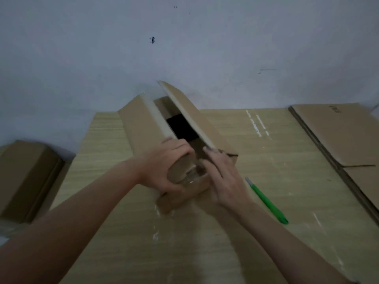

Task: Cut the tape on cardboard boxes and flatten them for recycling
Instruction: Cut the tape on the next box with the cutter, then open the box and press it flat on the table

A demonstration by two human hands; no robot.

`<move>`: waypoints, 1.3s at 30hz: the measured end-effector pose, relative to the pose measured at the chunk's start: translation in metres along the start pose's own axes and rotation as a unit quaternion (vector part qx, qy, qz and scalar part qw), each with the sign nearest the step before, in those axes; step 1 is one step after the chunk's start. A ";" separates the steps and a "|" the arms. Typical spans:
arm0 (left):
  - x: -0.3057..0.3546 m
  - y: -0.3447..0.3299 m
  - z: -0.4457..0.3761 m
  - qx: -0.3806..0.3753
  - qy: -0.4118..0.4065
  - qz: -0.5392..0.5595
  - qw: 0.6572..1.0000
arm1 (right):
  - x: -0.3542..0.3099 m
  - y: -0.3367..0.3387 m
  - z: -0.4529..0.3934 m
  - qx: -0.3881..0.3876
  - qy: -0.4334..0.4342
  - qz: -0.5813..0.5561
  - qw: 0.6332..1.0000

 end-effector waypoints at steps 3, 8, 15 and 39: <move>0.000 0.027 0.006 0.051 0.044 -0.005 0.998 | 0.010 0.011 -0.018 0.029 -0.092 0.050 0.994; -0.006 0.060 0.008 -0.093 0.191 0.037 0.976 | 0.037 0.021 -0.052 -0.083 -0.324 0.090 0.938; -0.028 -0.002 0.039 -0.147 0.393 0.063 0.906 | 0.057 0.009 -0.051 -0.296 -0.397 0.065 0.866; 0.014 -0.018 0.015 -0.168 0.161 0.468 0.852 | 0.054 0.110 -0.067 -0.332 -0.393 -0.300 0.803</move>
Point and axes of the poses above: each hand's wrist, its own z-axis away from the middle knuckle, its own y-axis out of the back of the hand, x = y × z, the point moved 2 cm from there along -z, towards the middle knuckle, and after that the axes turned 8 degrees about -x, right-handed, at the moved point
